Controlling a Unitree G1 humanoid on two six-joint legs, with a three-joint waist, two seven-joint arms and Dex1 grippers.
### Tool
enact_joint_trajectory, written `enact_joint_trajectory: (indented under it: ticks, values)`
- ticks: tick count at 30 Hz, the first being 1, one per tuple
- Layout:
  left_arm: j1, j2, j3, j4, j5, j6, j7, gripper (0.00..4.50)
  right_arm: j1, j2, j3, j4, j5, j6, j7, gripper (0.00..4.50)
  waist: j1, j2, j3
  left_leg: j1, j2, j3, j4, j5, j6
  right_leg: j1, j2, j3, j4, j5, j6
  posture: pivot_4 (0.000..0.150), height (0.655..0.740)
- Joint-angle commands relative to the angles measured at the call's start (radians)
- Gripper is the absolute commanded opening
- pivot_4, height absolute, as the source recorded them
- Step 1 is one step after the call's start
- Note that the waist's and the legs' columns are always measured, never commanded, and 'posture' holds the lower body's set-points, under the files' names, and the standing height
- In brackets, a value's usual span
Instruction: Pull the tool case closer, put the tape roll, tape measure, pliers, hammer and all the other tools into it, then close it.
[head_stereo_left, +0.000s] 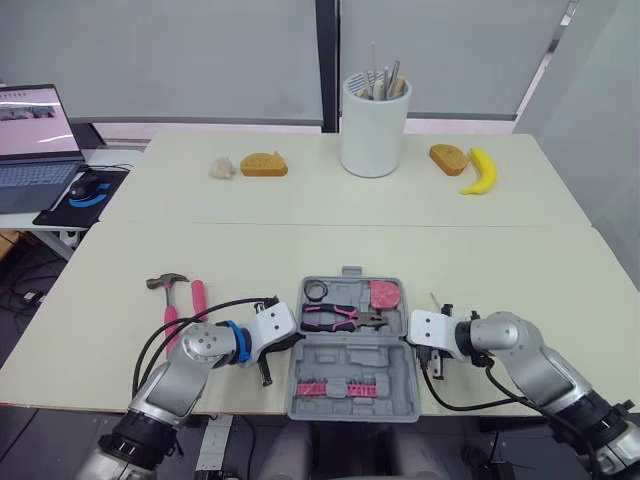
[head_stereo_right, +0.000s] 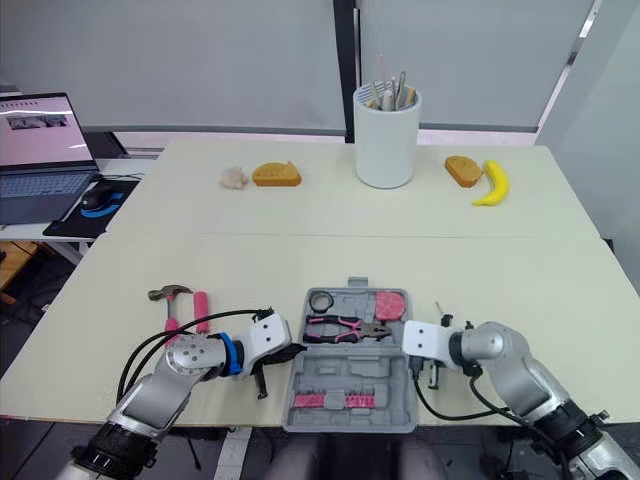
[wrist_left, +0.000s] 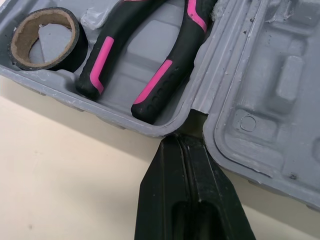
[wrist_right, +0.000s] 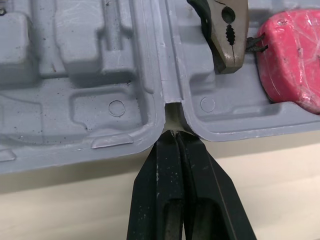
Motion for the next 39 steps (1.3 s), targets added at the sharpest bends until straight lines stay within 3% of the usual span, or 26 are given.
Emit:
enact_joint_trajectory:
  ticks: [1, 24, 39]
  values:
    - [-0.046, -0.033, -0.016, 0.035, 0.003, -0.050, 0.013, 0.00, -0.053, 0.036, -0.012, 0.010, 0.023, -0.046, -0.008, 0.03, 0.000, 0.000, 0.000, 0.000, 0.000, 0.000, 0.000, 0.000, 0.000, 0.000, 0.000, 0.000, 0.000, 0.000, 0.000, 0.150, 0.7400]
    - [-0.164, -0.078, -0.007, 0.216, 0.029, -0.133, 0.033, 0.00, -0.117, 0.092, -0.045, 0.122, 0.008, -0.077, -0.057, 0.03, -0.002, 0.000, 0.000, -0.001, -0.001, 0.000, 0.000, 0.000, 0.000, -0.001, 0.000, 0.000, 0.000, 0.000, 0.000, 0.150, 0.7400]
    - [-0.168, -0.086, -0.006, 0.219, 0.030, -0.132, 0.027, 0.00, -0.131, 0.095, -0.044, 0.158, 0.002, -0.096, -0.081, 0.03, -0.003, 0.000, 0.000, -0.002, -0.001, 0.000, 0.000, 0.000, 0.000, -0.002, 0.000, 0.000, 0.000, 0.000, 0.000, 0.150, 0.7400]
